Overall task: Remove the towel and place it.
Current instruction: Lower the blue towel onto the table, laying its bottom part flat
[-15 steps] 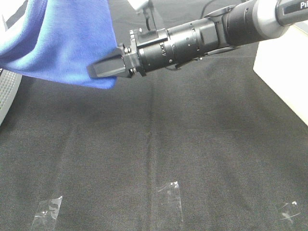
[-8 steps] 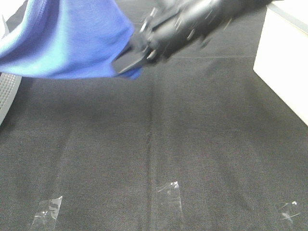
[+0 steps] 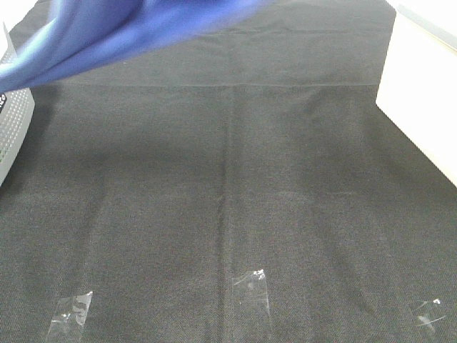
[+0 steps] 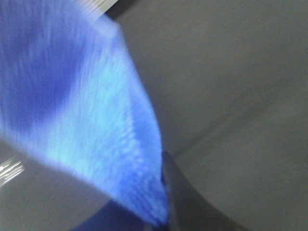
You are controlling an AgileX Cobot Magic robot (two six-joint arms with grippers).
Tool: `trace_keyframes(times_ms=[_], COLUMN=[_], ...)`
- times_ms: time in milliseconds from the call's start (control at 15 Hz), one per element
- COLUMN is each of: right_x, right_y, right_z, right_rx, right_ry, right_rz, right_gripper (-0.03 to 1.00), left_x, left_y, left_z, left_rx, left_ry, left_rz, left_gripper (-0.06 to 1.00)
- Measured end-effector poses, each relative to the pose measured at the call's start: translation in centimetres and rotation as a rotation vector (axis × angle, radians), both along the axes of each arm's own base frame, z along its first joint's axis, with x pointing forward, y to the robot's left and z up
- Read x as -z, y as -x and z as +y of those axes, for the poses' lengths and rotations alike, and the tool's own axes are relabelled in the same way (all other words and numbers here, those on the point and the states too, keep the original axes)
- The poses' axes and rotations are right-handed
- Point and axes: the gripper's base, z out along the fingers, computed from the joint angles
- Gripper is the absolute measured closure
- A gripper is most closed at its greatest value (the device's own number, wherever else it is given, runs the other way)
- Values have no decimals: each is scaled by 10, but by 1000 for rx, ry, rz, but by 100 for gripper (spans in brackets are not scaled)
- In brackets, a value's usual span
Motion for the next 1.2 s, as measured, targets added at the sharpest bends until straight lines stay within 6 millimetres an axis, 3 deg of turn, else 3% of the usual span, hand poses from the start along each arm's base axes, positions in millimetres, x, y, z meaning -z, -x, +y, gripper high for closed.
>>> trace_keyframes(times_ms=[67,200,467,800,1000,1200], right_x=[-29,-61,-90,-102,-92,-79], right_y=[0,0,-7,-21,-39,-57], right_z=[-6,-12,-13,-12,-9,-3], right_rx=[31,76,145,205,226,237], right_ry=[8,-13,-136,-208,-163,-150], right_rz=[-122,-285,-528,-726,-812,-887], right_gripper=[96,96,96,96,96,96], left_x=[-8,-17,-14,6,14,15], left_y=[-3,-11,-34,-65,-93,-129], left_z=[8,25,45,31,25,38], left_rx=[-5,-26,-55,-12,-18,-71], left_ry=[52,165,312,354,374,415], left_rz=[-70,-129,-166,-257,-282,-305], left_gripper=[94,94,94,94,94,94])
